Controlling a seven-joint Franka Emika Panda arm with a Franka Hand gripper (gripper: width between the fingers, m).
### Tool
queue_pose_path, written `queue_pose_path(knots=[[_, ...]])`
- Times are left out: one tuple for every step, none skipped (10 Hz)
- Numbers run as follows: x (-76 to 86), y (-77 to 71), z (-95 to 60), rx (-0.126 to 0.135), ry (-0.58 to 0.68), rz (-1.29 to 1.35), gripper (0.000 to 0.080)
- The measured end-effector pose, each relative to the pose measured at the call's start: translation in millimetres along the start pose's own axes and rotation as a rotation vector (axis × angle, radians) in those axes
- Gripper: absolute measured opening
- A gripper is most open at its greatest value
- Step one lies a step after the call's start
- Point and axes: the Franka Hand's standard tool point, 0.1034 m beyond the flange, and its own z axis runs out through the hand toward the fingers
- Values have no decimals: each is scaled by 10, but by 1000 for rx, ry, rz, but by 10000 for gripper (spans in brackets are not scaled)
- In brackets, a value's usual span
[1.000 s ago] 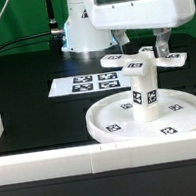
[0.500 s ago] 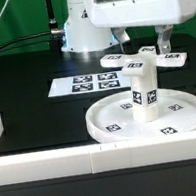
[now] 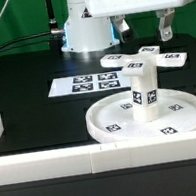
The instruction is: Assemble round table
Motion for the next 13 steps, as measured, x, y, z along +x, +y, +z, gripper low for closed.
queue_pose_path(knots=[[5,-2,-1,-18,13,-188,649],[7,-30,-21,-28,19,-330,649],[9,-43,-30,-31,16,-435,649],[7,-43,-23,-38,13,-564,649],[11,-38,-18,-39,12,-630,649],[12,-36,-17,-40,10,-682,649],[15,-33,-14,-41,8,-775,649],[16,-31,-12,-41,7,-841,649],[15,-30,-10,-42,5,-886,649],[20,-31,-9,-63,11,-1047,649],[3,-44,-5,-76,8,-1174,649],[-13,-85,-7,-98,7,-1336,649],[-40,-111,5,-106,4,-1417,649]])
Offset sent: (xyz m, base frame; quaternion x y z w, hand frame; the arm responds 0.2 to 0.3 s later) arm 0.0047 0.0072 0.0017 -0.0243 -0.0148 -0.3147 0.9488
